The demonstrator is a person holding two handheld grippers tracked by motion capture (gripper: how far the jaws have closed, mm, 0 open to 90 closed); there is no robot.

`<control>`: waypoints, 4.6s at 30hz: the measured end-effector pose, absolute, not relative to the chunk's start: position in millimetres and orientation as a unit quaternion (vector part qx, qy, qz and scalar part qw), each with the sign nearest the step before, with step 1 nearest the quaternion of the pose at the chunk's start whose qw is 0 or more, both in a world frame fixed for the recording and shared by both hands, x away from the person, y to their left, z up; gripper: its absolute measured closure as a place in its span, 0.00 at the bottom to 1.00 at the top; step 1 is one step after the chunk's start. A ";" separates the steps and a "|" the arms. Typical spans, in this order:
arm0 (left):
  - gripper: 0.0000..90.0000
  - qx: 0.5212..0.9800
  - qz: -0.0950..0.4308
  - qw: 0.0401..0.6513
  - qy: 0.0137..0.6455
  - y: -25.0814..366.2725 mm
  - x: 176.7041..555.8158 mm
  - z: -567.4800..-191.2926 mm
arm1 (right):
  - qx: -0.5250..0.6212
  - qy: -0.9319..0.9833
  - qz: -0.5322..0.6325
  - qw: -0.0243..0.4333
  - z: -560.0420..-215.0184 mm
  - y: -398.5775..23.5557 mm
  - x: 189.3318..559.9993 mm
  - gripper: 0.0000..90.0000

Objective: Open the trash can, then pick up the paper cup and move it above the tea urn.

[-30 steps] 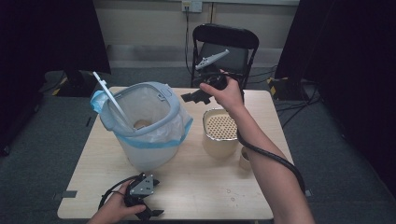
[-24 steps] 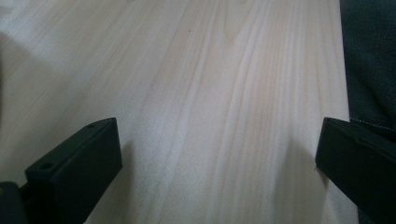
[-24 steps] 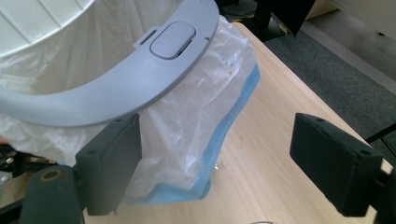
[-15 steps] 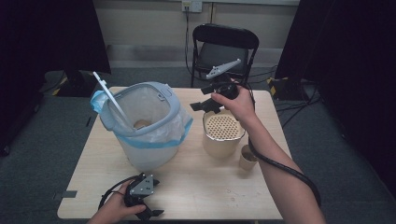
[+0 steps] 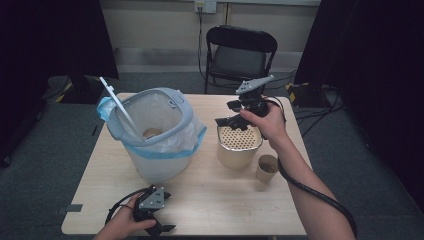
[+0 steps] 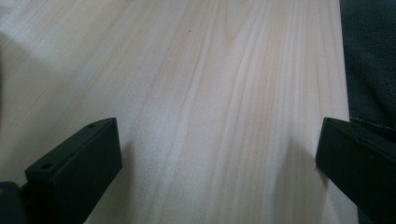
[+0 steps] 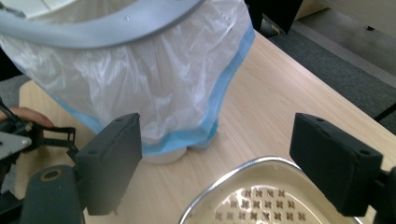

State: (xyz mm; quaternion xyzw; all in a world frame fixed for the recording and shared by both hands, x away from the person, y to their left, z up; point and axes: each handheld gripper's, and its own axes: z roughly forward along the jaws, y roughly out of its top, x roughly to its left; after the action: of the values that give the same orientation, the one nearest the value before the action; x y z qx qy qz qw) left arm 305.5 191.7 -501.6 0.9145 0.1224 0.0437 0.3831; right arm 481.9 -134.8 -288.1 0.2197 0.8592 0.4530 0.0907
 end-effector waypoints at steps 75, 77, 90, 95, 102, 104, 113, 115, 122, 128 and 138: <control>0.00 0.911 0.044 0.389 0.129 190.7 304.4 -503.0 | 0.272 0.840 0.455 0.114 -354.0 -269.0 408.9 0.18; 0.00 0.911 0.044 0.389 0.129 190.7 304.5 -503.0 | 0.270 0.844 0.449 0.119 -357.5 -269.4 406.8 0.18; 0.00 0.910 0.044 0.390 0.131 190.6 304.2 -503.1 | 0.263 0.852 0.438 0.116 -379.4 -268.4 397.2 0.17; 0.00 0.911 0.043 0.389 0.130 190.7 304.2 -502.9 | 0.265 0.851 0.439 0.113 -385.6 -269.5 393.7 0.18; 0.00 0.911 0.043 0.389 0.130 190.7 304.3 -502.9 | 0.268 0.847 0.446 0.113 -388.8 -277.0 385.0 0.17; 0.00 0.910 0.044 0.391 0.131 190.5 304.3 -503.2 | 0.273 0.845 0.445 0.113 -391.1 -280.6 382.7 0.17; 0.00 0.910 0.044 0.391 0.131 190.5 304.2 -503.2 | 0.288 0.832 0.460 0.113 -408.1 -295.1 377.4 0.17; 0.00 0.911 0.044 0.388 0.131 190.5 304.1 -502.8 | 0.293 0.831 0.459 0.112 -410.8 -297.8 376.5 0.18; 0.00 0.911 0.045 0.389 0.132 190.4 304.0 -502.9 | 0.305 0.829 0.455 0.111 -418.1 -307.8 372.1 0.19; 0.00 0.910 0.045 0.390 0.133 190.1 303.9 -503.1 | 0.306 0.823 0.464 0.115 -420.3 -313.1 369.4 0.16; 0.00 0.910 0.047 0.388 0.135 189.9 303.4 -503.0 | 0.305 0.818 0.473 0.117 -429.2 -317.9 367.6 0.16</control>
State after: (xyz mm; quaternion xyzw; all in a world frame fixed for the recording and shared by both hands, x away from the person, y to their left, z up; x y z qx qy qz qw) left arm 303.4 189.9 -503.0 0.9104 0.1350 0.0474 0.3883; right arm 367.6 -317.9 -429.2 0.3047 0.8184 0.4730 0.1167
